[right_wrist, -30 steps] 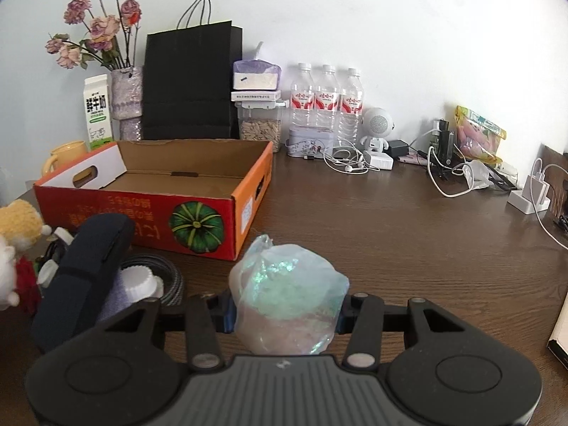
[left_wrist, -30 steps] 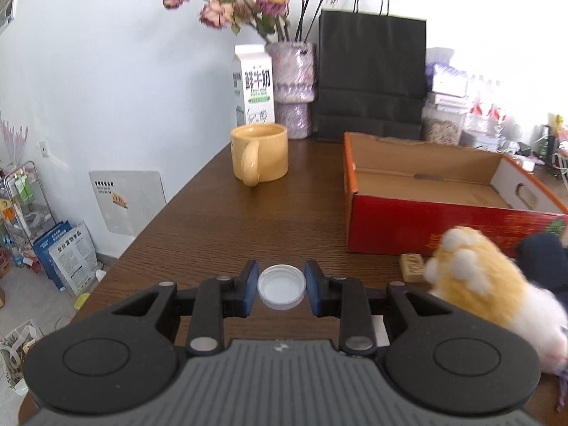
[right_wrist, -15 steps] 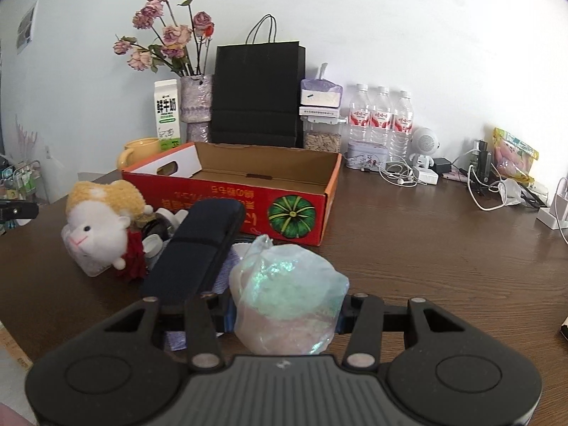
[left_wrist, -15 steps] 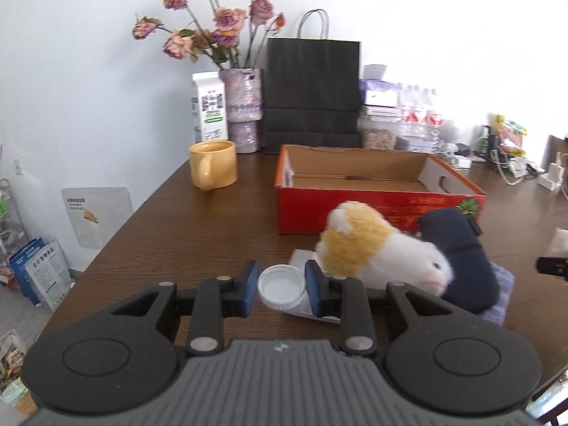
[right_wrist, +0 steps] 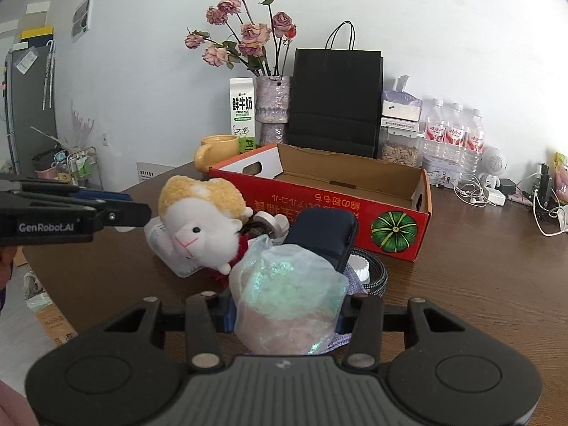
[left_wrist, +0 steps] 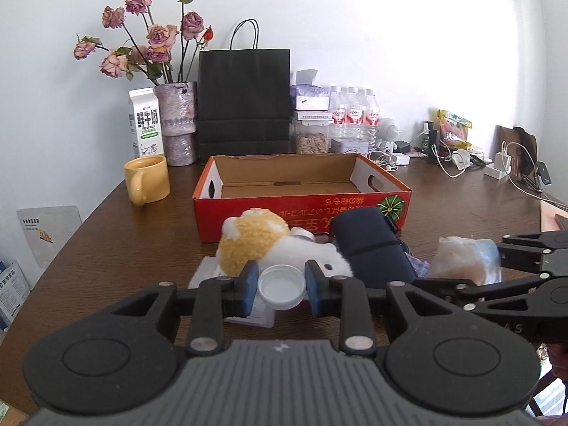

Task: Organize objects
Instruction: 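Carry the cap and bundle into the cardboard box and release both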

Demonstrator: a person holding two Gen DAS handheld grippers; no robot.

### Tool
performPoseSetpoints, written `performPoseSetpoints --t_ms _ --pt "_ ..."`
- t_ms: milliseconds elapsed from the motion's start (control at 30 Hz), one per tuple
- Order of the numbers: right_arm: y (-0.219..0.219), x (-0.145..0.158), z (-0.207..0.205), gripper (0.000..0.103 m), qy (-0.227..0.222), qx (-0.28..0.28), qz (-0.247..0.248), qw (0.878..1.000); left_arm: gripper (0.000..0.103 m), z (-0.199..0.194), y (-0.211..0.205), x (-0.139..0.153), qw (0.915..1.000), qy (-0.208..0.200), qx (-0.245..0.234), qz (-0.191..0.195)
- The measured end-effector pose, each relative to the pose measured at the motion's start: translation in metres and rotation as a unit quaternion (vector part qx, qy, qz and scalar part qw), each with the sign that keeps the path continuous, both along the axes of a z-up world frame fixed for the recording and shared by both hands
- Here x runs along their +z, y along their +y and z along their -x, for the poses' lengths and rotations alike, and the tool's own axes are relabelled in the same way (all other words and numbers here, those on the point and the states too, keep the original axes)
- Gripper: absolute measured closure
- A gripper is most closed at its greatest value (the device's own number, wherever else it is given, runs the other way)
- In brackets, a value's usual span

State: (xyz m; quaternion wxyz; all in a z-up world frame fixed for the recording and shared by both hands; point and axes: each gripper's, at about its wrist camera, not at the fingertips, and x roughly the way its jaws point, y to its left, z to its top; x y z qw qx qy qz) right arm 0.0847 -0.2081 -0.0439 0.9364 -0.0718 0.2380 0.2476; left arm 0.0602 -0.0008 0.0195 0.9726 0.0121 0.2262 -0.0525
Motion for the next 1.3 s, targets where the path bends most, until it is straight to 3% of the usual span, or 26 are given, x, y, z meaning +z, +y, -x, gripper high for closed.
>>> performPoseSetpoints --t_ms 400,867,1133,1300 --pt "0.012 0.016 -0.031 0.057 -0.018 -0.002 -0.008 1.000 0.074 -0.032 -0.009 0.011 0.9998 -0.012 -0.018 -0.005" --pt "0.036 0.039 -0.120 0.057 -0.049 -0.010 0.001 0.999 0.074 -0.128 -0.019 0.042 0.9990 -0.038 -0.018 -0.019" --pt "0.047 0.043 -0.196 0.057 -0.033 -0.016 0.017 0.999 0.074 -0.207 -0.021 0.054 0.9990 -0.013 -0.019 -0.039" --pt "0.056 0.033 -0.249 0.057 0.001 -0.022 0.036 0.999 0.074 -0.260 -0.023 0.045 0.9983 0.037 -0.019 -0.041"
